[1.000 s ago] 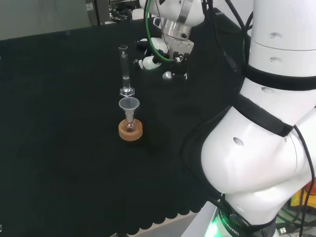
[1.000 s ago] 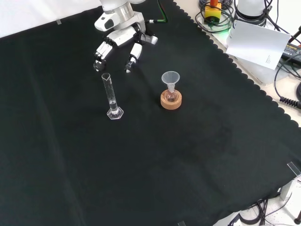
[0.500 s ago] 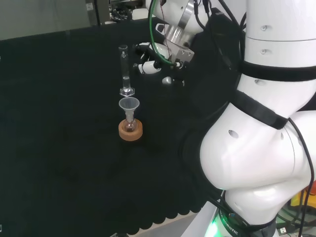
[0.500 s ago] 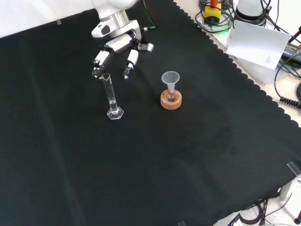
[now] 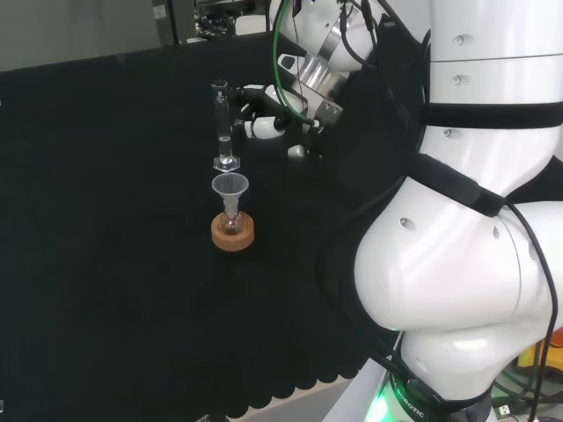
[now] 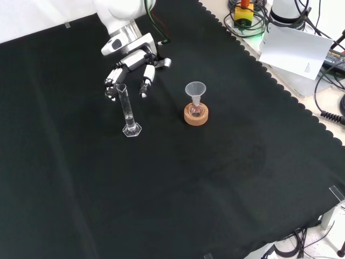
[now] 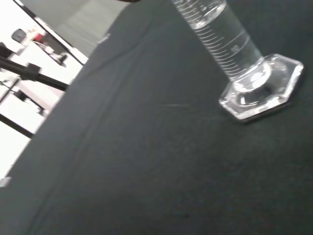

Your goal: Pick up the graduated cylinder.

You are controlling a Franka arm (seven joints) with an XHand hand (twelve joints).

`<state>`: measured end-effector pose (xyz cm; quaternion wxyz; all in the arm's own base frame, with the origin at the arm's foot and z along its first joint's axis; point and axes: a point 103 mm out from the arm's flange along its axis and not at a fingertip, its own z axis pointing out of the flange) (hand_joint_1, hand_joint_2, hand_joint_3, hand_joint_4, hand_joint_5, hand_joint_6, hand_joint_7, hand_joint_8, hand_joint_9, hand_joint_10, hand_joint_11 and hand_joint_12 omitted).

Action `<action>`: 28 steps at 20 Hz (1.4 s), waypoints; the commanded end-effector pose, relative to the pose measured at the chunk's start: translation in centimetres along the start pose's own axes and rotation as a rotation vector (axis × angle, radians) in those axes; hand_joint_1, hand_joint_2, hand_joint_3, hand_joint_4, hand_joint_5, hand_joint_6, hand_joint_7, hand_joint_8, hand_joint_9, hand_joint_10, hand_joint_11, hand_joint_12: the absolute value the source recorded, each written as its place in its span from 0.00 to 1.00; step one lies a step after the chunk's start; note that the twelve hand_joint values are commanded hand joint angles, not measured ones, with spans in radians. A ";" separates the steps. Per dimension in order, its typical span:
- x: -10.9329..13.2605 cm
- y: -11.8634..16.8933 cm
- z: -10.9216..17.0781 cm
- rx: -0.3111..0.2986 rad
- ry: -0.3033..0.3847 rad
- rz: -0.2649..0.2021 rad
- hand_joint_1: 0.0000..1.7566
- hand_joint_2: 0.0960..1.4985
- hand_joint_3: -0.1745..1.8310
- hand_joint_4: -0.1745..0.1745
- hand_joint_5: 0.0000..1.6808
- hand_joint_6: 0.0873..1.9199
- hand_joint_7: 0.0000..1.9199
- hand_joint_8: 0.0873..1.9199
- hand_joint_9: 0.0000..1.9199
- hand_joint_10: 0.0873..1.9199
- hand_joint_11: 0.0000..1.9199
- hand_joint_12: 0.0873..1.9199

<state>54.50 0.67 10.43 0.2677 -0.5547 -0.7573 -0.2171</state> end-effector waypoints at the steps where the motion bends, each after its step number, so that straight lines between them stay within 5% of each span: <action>1: -0.1 0.9 1.5 -0.006 0.093 -0.048 0.51 0.65 0.00 0.33 0.27 0.00 0.16 0.32 0.28 0.28 0.17 0.67; 8: 0.0 1.8 2.2 -0.001 0.167 -0.120 0.51 0.65 0.00 0.33 0.28 0.00 0.16 0.31 0.28 0.27 0.17 0.67; 28: 0.5 3.2 4.2 -0.031 0.317 -0.176 0.56 0.65 0.00 0.38 0.35 0.00 0.22 0.30 0.33 0.26 0.20 0.66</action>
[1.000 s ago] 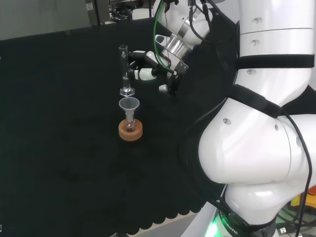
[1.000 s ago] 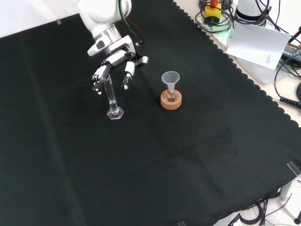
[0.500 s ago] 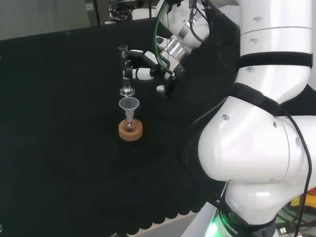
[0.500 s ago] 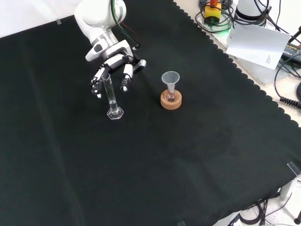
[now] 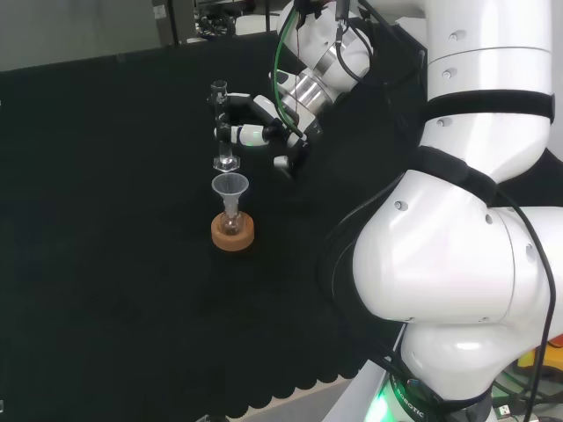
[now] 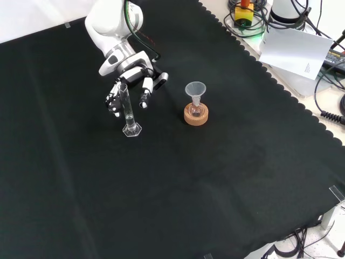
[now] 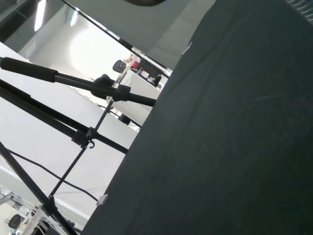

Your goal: Pick up the graduated cylinder.

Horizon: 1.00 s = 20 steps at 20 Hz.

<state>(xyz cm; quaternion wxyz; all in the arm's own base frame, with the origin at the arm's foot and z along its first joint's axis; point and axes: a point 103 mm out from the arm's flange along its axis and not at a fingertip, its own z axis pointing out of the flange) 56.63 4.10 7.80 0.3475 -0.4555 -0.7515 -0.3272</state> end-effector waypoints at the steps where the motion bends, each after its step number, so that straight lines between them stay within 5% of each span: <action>1: 0.0 0.4 0.5 -0.005 0.030 -0.008 0.56 0.65 0.00 0.38 0.35 0.01 0.22 0.29 0.33 0.25 0.20 0.65; 20: -0.4 1.3 1.0 -0.039 0.057 -0.009 0.58 0.70 0.00 0.39 0.37 0.03 0.22 0.28 0.34 0.24 0.22 0.64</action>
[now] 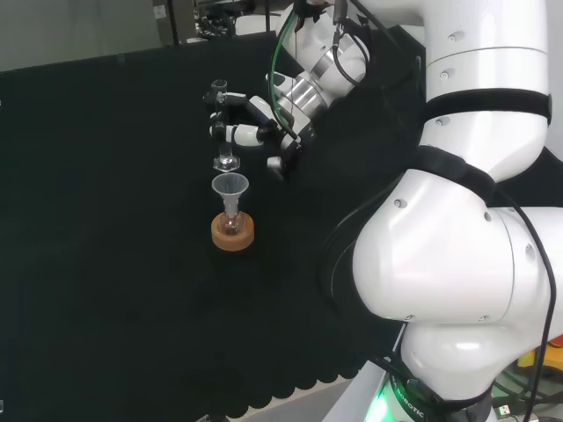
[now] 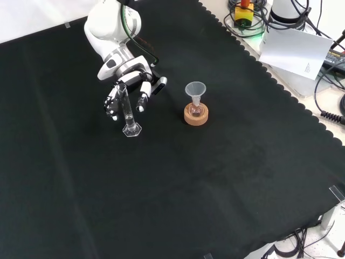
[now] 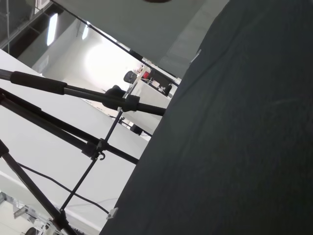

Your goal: Pick up the graduated cylinder.

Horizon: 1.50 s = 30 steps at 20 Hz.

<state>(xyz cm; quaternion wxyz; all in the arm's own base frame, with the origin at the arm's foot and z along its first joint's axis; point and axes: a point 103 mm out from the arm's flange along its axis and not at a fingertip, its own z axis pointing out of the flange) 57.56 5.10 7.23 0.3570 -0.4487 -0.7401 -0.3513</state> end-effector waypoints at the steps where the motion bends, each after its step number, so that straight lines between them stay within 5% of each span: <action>1: -0.2 0.3 0.2 -0.009 0.009 0.004 0.58 0.70 0.00 0.40 0.38 0.04 0.22 0.28 0.34 0.24 0.23 0.63; 13: -0.2 1.0 1.0 -0.028 0.002 0.003 0.61 0.76 0.00 0.41 0.38 0.26 0.28 0.28 0.44 0.19 0.36 0.56; 30: -0.5 0.1 0.7 -0.051 0.029 0.003 0.60 0.78 0.00 0.43 0.37 0.29 0.28 0.28 0.46 0.15 0.40 0.53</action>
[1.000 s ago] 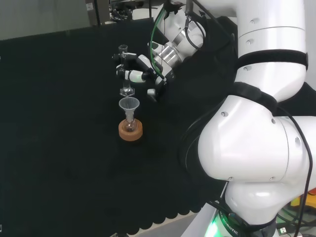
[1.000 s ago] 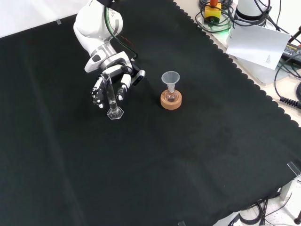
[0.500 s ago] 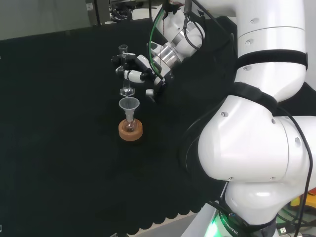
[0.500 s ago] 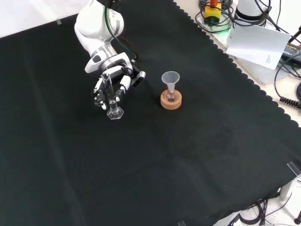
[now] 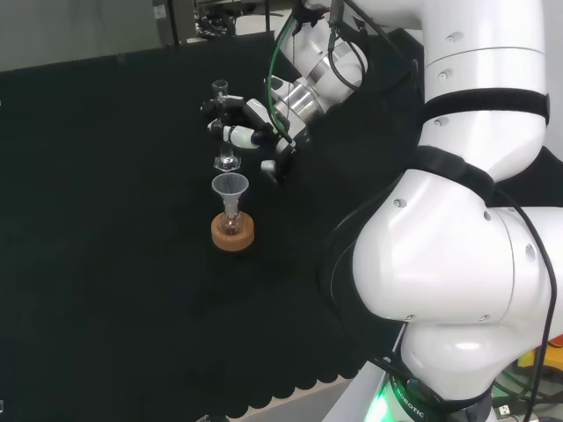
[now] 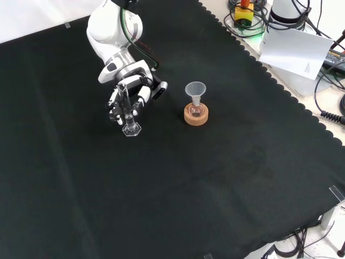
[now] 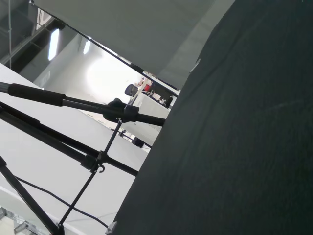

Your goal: Pick up the graduated cylinder.

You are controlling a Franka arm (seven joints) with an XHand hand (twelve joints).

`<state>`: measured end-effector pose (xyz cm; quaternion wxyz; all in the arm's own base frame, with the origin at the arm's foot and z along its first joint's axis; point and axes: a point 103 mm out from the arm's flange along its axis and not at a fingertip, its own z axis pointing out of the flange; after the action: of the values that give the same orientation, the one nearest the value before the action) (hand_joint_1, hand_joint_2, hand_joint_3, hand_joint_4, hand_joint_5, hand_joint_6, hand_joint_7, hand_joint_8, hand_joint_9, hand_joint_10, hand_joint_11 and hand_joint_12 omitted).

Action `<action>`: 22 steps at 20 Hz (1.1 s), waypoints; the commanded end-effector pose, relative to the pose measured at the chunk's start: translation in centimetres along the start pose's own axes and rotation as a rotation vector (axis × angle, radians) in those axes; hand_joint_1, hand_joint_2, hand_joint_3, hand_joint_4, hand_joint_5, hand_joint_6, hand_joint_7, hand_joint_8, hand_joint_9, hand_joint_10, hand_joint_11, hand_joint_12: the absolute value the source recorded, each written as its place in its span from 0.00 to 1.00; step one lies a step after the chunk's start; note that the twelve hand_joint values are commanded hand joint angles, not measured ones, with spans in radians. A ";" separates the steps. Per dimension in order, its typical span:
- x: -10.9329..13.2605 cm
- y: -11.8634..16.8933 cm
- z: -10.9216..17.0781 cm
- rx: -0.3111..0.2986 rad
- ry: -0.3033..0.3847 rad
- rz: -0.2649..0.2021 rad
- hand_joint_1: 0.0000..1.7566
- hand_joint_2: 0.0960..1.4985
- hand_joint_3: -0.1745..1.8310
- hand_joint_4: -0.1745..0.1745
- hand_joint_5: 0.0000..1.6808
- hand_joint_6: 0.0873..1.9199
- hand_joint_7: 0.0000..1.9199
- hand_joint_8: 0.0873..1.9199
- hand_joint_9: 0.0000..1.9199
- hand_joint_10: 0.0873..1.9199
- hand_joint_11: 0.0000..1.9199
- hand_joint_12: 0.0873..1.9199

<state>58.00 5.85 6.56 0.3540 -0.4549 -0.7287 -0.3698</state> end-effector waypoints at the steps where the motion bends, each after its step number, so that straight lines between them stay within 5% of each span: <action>1: -0.1 -0.4 -0.3 -0.013 0.015 -0.002 0.59 0.78 0.00 0.43 0.36 0.29 0.28 0.28 0.46 0.15 0.40 0.53; 7: 0.2 -0.3 -0.6 -0.026 0.015 -0.007 0.59 0.78 0.00 0.44 0.36 0.30 0.28 0.28 0.46 0.15 0.39 0.54; 11: 0.4 -0.3 -0.8 -0.036 -0.033 0.007 0.64 0.82 0.00 0.53 0.46 0.31 0.37 0.30 0.52 0.15 0.48 0.50; 13: 0.6 -0.3 -1.0 -0.034 -0.087 0.018 0.63 0.80 0.05 0.31 0.49 0.50 0.44 0.30 0.56 0.15 0.54 0.46; 16: 0.8 -0.3 -1.3 -0.016 -0.141 0.031 0.64 0.77 0.07 0.07 0.53 0.56 0.51 0.27 0.61 0.12 0.58 0.41; 22: 1.7 -0.6 -2.8 0.025 -0.217 0.021 0.66 0.76 0.06 0.00 0.57 0.53 0.58 0.21 0.67 0.06 0.61 0.38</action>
<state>57.89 5.04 8.36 0.2980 -0.4874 -0.7501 -0.3333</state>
